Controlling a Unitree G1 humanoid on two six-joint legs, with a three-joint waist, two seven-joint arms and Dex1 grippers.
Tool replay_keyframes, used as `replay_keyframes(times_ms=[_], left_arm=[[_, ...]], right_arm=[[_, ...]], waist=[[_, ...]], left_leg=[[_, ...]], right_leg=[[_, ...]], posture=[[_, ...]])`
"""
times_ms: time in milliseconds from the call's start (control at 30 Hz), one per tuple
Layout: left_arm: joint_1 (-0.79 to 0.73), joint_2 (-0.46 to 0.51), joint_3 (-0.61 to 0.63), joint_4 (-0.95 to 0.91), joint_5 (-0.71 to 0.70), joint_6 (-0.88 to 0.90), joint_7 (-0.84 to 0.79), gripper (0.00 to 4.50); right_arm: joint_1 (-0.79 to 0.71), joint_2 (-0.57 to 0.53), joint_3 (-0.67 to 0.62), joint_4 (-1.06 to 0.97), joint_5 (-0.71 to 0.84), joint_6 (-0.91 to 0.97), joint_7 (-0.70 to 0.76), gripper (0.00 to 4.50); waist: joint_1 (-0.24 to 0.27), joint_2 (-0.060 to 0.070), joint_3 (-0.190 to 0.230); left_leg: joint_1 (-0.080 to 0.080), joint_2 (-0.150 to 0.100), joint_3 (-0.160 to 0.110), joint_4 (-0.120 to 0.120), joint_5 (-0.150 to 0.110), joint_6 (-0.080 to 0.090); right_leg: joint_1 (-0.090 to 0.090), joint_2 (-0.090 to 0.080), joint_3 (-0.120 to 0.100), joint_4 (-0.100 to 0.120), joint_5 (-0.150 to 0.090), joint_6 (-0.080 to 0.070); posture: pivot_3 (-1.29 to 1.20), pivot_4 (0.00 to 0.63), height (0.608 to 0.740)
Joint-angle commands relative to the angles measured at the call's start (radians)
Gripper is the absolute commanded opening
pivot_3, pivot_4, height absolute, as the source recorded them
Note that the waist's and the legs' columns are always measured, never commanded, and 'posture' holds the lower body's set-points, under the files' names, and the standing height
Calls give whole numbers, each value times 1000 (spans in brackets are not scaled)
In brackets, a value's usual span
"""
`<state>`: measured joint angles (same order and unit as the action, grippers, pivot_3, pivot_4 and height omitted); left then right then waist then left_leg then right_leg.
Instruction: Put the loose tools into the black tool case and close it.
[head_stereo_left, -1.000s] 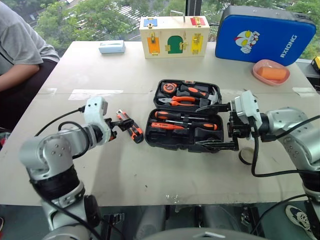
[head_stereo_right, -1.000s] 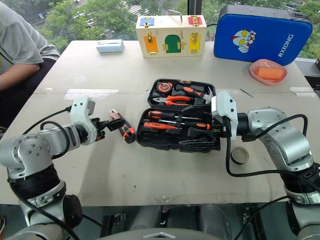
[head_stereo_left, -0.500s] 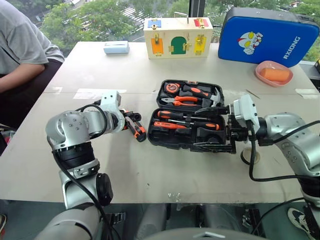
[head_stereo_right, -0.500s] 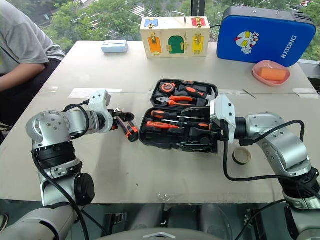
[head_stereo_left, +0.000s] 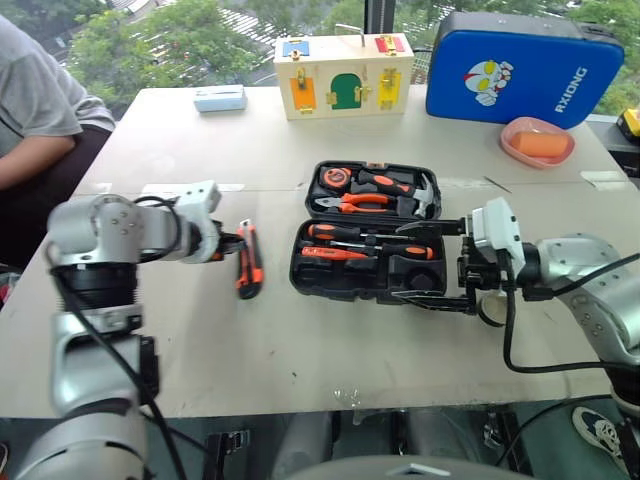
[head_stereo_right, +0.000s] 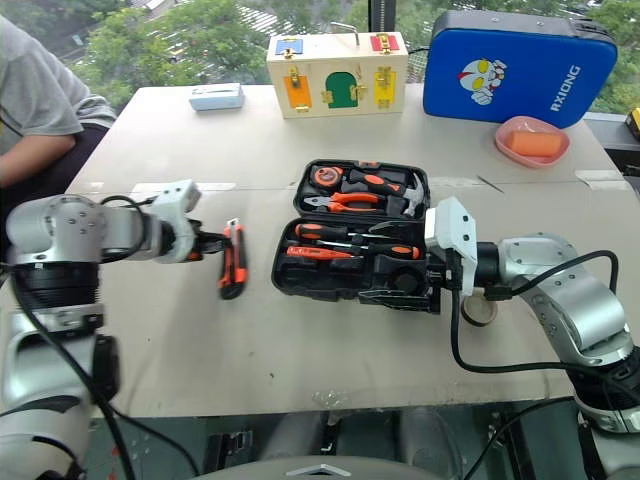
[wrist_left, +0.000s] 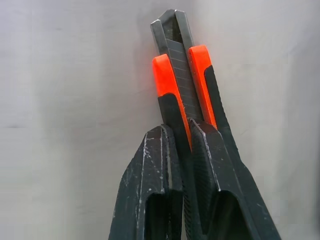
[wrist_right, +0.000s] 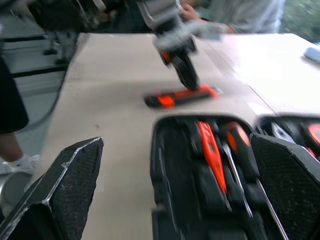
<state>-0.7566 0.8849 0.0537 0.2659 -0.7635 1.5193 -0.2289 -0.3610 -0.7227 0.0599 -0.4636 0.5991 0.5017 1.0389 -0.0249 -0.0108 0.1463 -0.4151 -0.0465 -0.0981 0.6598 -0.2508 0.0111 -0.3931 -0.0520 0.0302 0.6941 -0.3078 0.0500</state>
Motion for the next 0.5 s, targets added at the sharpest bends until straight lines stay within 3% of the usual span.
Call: replay_keyframes(times_ms=[33, 200, 333, 433, 467, 500], left_arm=[[-2, 145, -126, -7, 45, -171, -350, 120], [-16, 243, -265, 11, 161, -376, -678, 120], [-52, 209, -303, 76, 242, -394, -720, 120], [-84, 175, -277, 84, 245, -306, -711, 120], [-94, 172, -267, 70, 238, -268, -712, 1143], [-100, 172, -261, 49, 231, -238, -716, 1409]], right_arm=[[8, -7, -36, -54, 25, 0, -11, 4500], [26, -9, -37, -71, 25, 4, -26, 4500], [21, -5, -30, -76, 26, 11, -38, 4500], [22, -6, -33, -76, 29, 16, -43, 4500], [24, -7, -35, -77, 30, 17, -44, 4500], [27, -10, -36, -77, 31, 18, -43, 4500]], waist=[[-4, -1, 1], [5, -1, 1], [13, -3, 2], [11, -6, 4], [10, -7, 4], [9, -7, 5]], left_leg=[[-1, 0, 0, 0, 0, 0], [-1, 0, 0, -3, 1, -1], [-1, 0, 1, -3, 1, 0], [-1, 0, 1, -2, 0, 0], [-1, 0, 0, -2, 0, 0], [-1, 0, 0, -1, 0, 0]], right_leg=[[-1, 0, 0, 0, 0, 0], [-2, -1, 1, -2, 0, 0], [-1, -1, 0, -2, 0, 0], [-1, 0, -1, -1, 0, 0], [-1, 0, -2, -1, 0, 0], [-1, 0, -2, 0, 0, 0]], posture=[[0, 150, 735], [0, 150, 735], [0, 150, 735], [0, 150, 735], [0, 150, 735], [0, 150, 735]])
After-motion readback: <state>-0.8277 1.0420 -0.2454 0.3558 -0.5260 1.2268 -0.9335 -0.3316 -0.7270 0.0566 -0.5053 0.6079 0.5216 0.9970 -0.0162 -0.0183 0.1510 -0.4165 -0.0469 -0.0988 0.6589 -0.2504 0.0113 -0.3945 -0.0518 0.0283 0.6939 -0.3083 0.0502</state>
